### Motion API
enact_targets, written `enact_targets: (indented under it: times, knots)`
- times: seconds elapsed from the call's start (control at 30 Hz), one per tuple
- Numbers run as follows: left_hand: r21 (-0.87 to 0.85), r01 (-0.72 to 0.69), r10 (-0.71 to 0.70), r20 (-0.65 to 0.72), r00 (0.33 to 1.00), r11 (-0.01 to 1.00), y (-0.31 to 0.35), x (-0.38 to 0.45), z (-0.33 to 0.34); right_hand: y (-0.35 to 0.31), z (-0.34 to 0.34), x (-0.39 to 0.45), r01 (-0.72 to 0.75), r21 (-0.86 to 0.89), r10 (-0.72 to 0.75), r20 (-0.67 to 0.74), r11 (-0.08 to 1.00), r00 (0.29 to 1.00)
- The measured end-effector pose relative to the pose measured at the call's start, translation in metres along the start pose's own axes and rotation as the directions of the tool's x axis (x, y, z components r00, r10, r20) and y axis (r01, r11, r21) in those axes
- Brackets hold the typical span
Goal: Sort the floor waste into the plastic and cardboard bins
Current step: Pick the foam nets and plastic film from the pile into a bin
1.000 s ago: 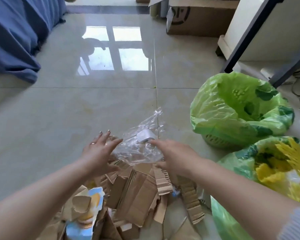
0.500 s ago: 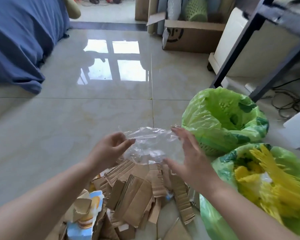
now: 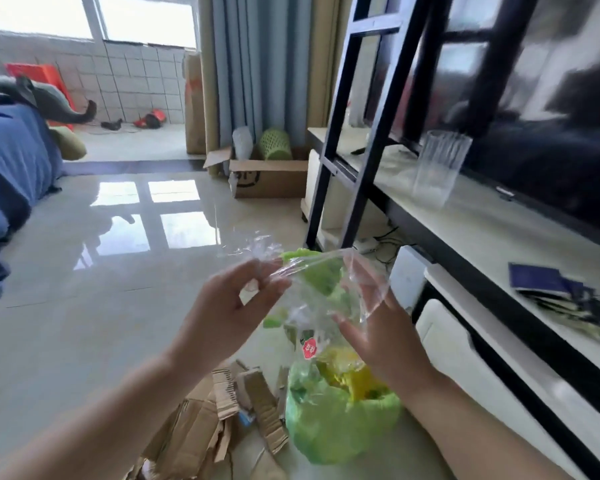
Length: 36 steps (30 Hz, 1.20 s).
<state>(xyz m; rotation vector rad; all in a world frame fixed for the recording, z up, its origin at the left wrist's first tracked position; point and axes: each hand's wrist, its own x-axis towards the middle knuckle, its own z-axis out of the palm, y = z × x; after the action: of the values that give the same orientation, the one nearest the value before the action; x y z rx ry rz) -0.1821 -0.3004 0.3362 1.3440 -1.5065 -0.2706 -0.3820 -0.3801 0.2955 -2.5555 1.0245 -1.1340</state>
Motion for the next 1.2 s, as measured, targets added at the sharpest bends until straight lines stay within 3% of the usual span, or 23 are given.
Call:
enact_targets:
  times: [0.17, 0.3, 0.43, 0.5, 0.57, 0.67, 0.73, 0.8, 0.93, 1.07, 1.2]
  knots:
    - [0.011, -0.046, 0.045, 0.024, 0.999, 0.999, 0.020, -0.010, 0.069, 0.046, -0.036, -0.039, -0.261, -0.024, 0.262, 0.115, 0.965, 0.958]
    - [0.112, 0.012, -0.022, 0.088, 0.996, 0.994, -0.006, -0.024, 0.122, 0.092, -0.016, -0.067, -0.530, -0.115, 0.535, 0.331, 0.840, 0.777]
    - [0.139, 0.011, -0.022, 0.077, 0.997, 0.990, -0.032, -0.032, 0.154, 0.118, 0.006, -0.081, -0.647, -0.095, 0.621, 0.417, 0.756, 0.664]
    - [0.225, 0.010, -0.026, 0.068, 0.997, 0.974, -0.044, -0.029, 0.163, 0.126, 0.016, -0.087, -0.663, -0.038, 0.624, 0.380, 0.748, 0.682]
    - [0.347, 0.020, -0.060, 0.105, 0.993, 0.938, -0.057, -0.021, 0.172, 0.126, 0.022, -0.095, -0.643, 0.070, 0.607, 0.269, 0.763, 0.748]
    - [0.456, 0.028, -0.143, 0.221, 0.965, 0.889, -0.074, -0.009, 0.191, 0.124, 0.028, -0.104, -0.397, 0.027, 0.395, 0.061, 0.917, 0.917]
    - [0.527, -0.042, -0.185, 0.370, 0.911, 0.849, -0.090, -0.003, 0.206, 0.130, 0.035, -0.102, -0.220, -0.124, 0.232, 0.087, 0.968, 0.969]
    - [0.572, -0.167, -0.218, 0.544, 0.810, 0.803, -0.104, 0.000, 0.221, 0.138, 0.047, -0.095, -0.104, -0.284, 0.185, 0.274, 0.953, 0.944]
    - [0.588, -0.349, -0.340, 0.755, 0.561, 0.730, -0.132, -0.007, 0.242, 0.164, 0.082, -0.082, -0.169, -0.397, 0.394, 0.599, 0.902, 0.697]
    - [0.590, -0.358, -0.427, 0.790, 0.439, 0.724, -0.150, -0.008, 0.247, 0.185, 0.109, -0.067, -0.148, -0.446, 0.450, 0.712, 0.883, 0.539]
    - [0.607, -0.327, -0.558, 0.794, 0.240, 0.724, -0.156, -0.004, 0.260, 0.197, 0.123, -0.055, -0.179, -0.485, 0.516, 0.789, 0.856, 0.334]
